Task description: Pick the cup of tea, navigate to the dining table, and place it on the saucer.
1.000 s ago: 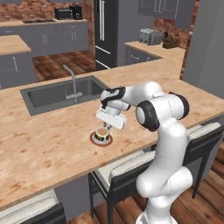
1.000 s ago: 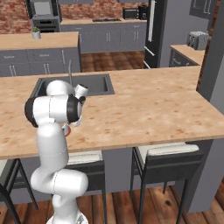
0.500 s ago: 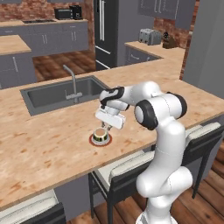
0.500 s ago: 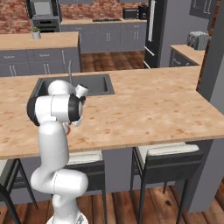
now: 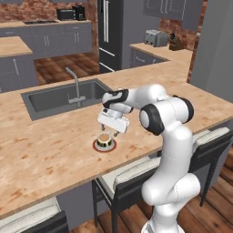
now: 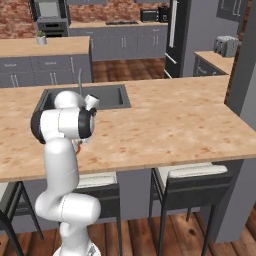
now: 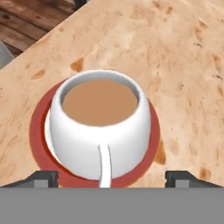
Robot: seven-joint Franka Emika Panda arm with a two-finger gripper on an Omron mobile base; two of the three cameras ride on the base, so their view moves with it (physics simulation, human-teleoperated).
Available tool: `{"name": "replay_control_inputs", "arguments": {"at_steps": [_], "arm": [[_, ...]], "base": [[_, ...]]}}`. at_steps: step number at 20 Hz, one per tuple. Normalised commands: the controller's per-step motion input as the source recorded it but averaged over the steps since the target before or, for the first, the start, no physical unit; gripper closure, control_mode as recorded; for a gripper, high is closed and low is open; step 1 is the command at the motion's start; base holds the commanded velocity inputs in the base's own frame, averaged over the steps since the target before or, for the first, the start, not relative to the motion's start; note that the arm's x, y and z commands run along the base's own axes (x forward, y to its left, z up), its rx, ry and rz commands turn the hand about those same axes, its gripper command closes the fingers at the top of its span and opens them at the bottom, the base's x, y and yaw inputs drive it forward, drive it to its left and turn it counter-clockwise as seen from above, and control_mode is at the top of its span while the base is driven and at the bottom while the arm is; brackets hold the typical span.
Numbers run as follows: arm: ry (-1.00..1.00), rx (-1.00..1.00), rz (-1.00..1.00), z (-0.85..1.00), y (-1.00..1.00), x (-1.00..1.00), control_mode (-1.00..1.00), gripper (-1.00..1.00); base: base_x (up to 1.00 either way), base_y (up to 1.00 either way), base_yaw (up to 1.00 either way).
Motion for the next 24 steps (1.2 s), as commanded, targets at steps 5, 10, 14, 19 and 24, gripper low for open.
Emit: {"name": "replay_control_inputs", "arguments": {"at_steps": [5, 10, 14, 19, 24], "arm": [[0.00, -0.01, 0.00, 0.77, -0.03, -0.13, -1.00, -1.00], [0.00, 0.00, 0.00, 0.66, -0.05, -0.70, -1.00, -1.00], [0.00, 0.00, -0.18, 0.25, 0.20, -1.00, -1.00, -1.00], [0.00, 0.00, -0.40, 0.23, 0.14, -1.00, -1.00, -1.00], [0.00, -0.04, -0.53, 0.27, 0.00, -1.00, -1.00, -1.00]], "base": [[0.00, 0.00, 0.00], [0.00, 0.00, 0.00], [0.00, 0.00, 0.00], [0.00, 0.00, 0.00], [0.00, 0.00, 0.00]]}}
